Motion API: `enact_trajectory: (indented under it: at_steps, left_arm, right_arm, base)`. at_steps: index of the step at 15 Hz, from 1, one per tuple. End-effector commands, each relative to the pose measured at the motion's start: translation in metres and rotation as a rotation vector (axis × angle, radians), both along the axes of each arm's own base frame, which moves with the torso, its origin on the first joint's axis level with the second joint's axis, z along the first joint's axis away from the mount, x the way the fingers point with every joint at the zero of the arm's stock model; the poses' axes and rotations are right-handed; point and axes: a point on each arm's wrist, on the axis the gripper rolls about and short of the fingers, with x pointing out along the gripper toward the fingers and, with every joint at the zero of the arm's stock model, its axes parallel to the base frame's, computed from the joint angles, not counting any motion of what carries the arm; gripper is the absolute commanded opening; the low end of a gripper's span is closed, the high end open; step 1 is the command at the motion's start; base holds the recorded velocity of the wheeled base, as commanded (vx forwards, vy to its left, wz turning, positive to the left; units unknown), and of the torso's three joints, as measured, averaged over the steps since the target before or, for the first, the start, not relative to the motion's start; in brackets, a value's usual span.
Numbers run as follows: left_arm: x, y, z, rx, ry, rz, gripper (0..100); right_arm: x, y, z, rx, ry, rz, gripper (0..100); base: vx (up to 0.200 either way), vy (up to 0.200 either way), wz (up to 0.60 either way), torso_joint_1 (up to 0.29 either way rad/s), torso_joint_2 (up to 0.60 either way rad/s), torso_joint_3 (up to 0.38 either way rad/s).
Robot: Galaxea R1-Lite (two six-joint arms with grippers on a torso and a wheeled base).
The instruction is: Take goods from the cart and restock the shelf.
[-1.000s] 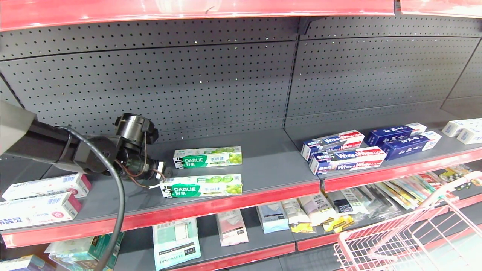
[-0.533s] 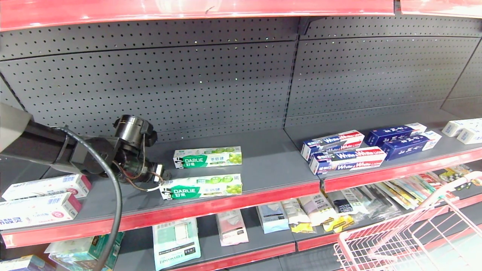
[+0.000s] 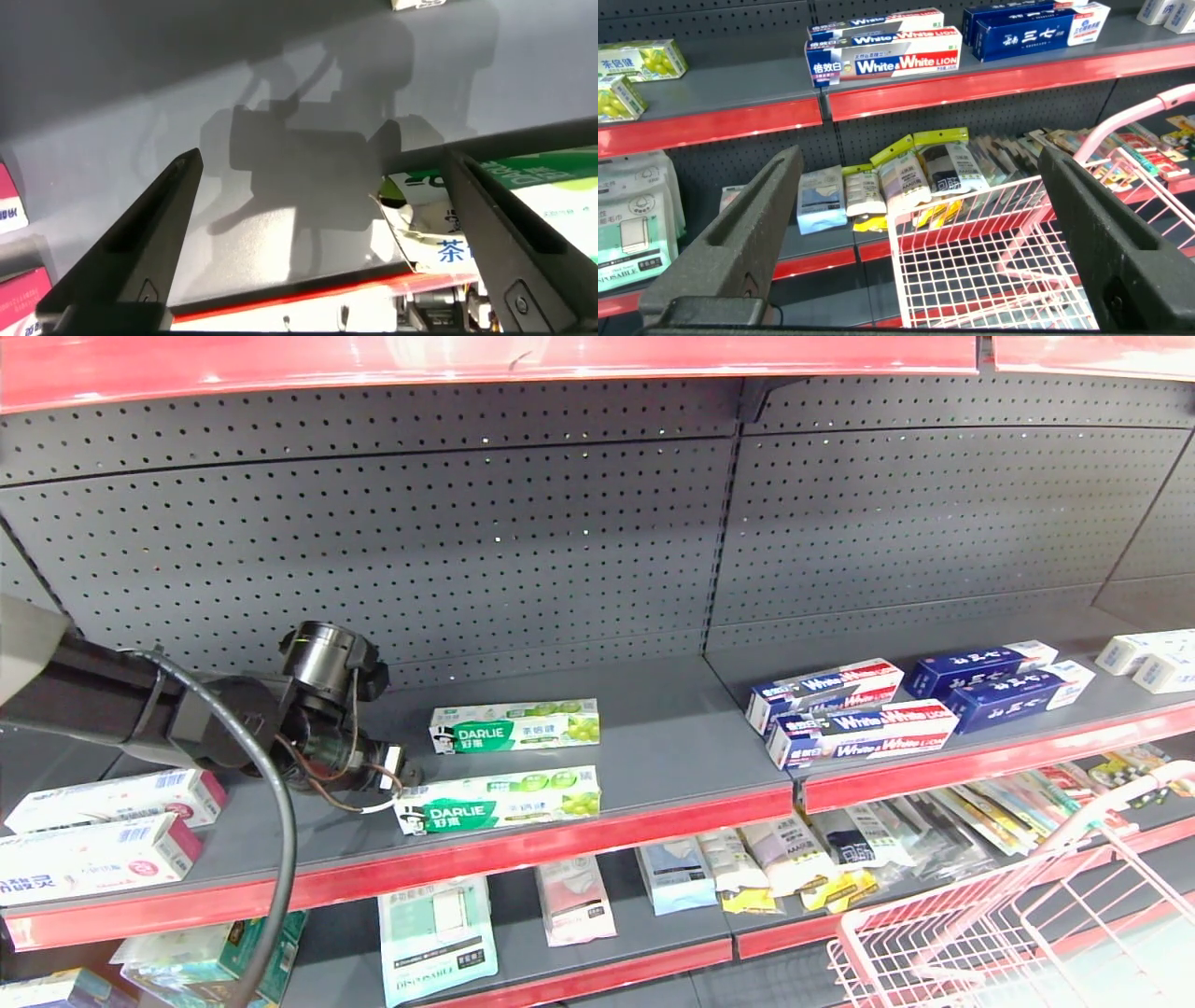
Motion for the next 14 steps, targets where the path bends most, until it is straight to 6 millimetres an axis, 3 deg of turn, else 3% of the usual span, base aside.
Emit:
enact_trajectory:
  at_steps: [1,8,11,12,14]
  left_arm:
    - [-0.001,0.000,0.002,0.000,-0.003,0.000,100]
    - [-0.001,0.001,0.005,-0.003,-0.018,0.007,100]
    - [0.001,0.018,0.019,-0.009,-0.068,0.053,100]
    - [-0.004,0.036,0.030,-0.001,-0.095,0.089,100]
    - [-0.013,0.051,0.030,0.023,-0.083,0.113,100]
  right_arm:
    - [0.000,0.000,0.000,0.000,0.000,0.000,100]
    - [0.000,0.000,0.000,0.000,0.000,0.000,100]
    - [0.000,0.000,0.000,0.000,0.000,0.000,100]
    - [0.000,0.000,0.000,0.000,0.000,0.000,100]
    - [0.000,0.000,0.000,0.000,0.000,0.002,100]
  base:
    - [0.000,0.000,0.00,0.000,0.00,0.000]
    - [0.000,0.000,0.00,0.000,0.00,0.000]
    - [0.000,0.000,0.00,0.000,0.00,0.000]
    - [0.000,0.000,0.00,0.000,0.00,0.000]
    - [0.000,0.000,0.00,0.000,0.00,0.000]
